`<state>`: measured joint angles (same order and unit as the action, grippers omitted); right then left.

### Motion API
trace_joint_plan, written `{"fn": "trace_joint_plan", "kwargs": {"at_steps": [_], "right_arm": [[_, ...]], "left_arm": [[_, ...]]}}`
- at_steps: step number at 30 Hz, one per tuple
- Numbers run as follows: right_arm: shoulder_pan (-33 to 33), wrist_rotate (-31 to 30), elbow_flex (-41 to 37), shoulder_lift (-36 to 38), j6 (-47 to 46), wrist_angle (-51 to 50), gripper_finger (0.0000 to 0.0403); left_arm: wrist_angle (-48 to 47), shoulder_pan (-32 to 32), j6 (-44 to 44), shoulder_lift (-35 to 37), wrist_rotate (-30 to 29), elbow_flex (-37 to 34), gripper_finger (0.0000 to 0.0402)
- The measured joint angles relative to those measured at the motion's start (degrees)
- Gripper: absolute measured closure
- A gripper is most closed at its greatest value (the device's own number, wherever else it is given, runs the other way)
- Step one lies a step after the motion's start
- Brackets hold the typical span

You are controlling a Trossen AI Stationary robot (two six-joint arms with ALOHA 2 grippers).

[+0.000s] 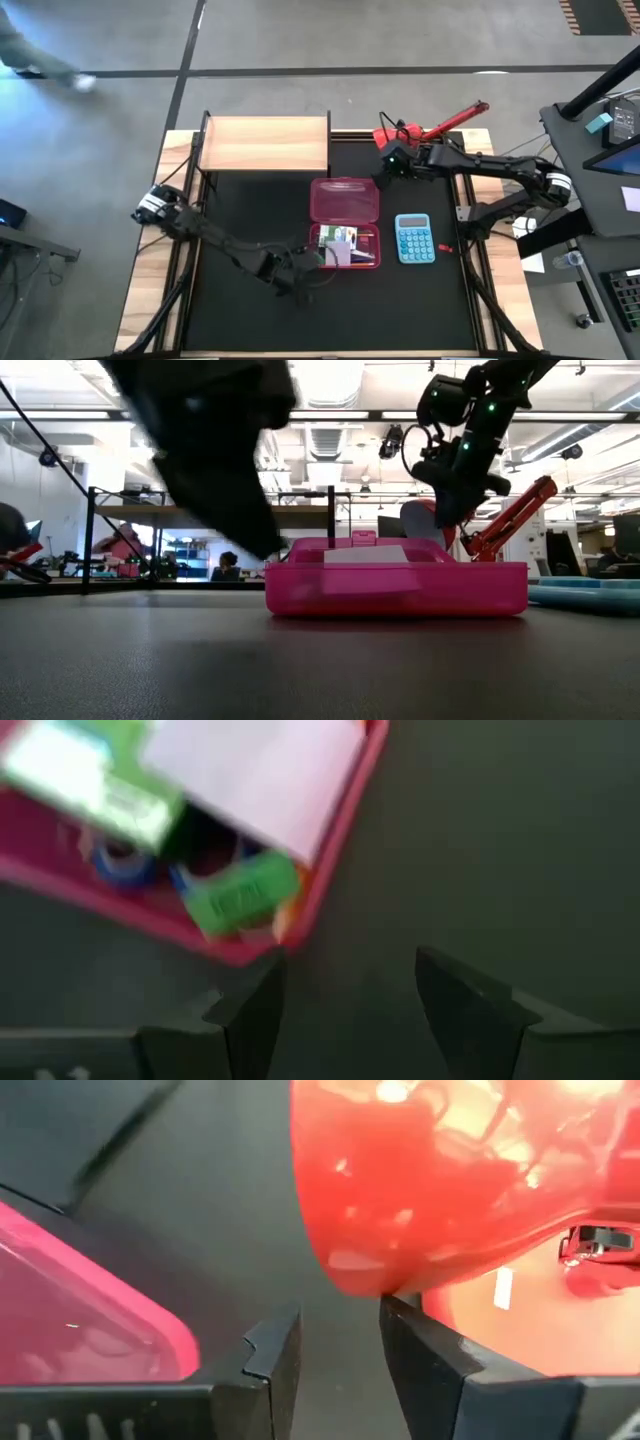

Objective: Pack school essentials
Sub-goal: Close the pink supply box

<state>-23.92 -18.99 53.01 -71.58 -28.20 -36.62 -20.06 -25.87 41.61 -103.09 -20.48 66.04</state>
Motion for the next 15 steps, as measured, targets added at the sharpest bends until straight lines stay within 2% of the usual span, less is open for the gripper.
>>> {"fn": "trace_joint_plan", "kwargs": {"at_steps": [5, 10, 15], "right_arm": [[-1.60, 0.10, 0.00, -1.91, 2.58, -0.01, 0.0280], [-3.88, 0.00, 0.00, -3.73, 2.72, 0.59, 0.0279], [-6.02, 0.00, 0.00, -6.02, 3.58, 2.08, 0.0287]], "left_arm": [[-0.99, -3.61, 6.35, -0.21, -2.04, 0.00, 0.0194], [-1.65, -3.52, 9.54, -2.15, -10.04, 0.00, 0.0194], [-2.07, -1.35, 10.59, -5.29, -10.04, -0.02, 0.0194]]}}
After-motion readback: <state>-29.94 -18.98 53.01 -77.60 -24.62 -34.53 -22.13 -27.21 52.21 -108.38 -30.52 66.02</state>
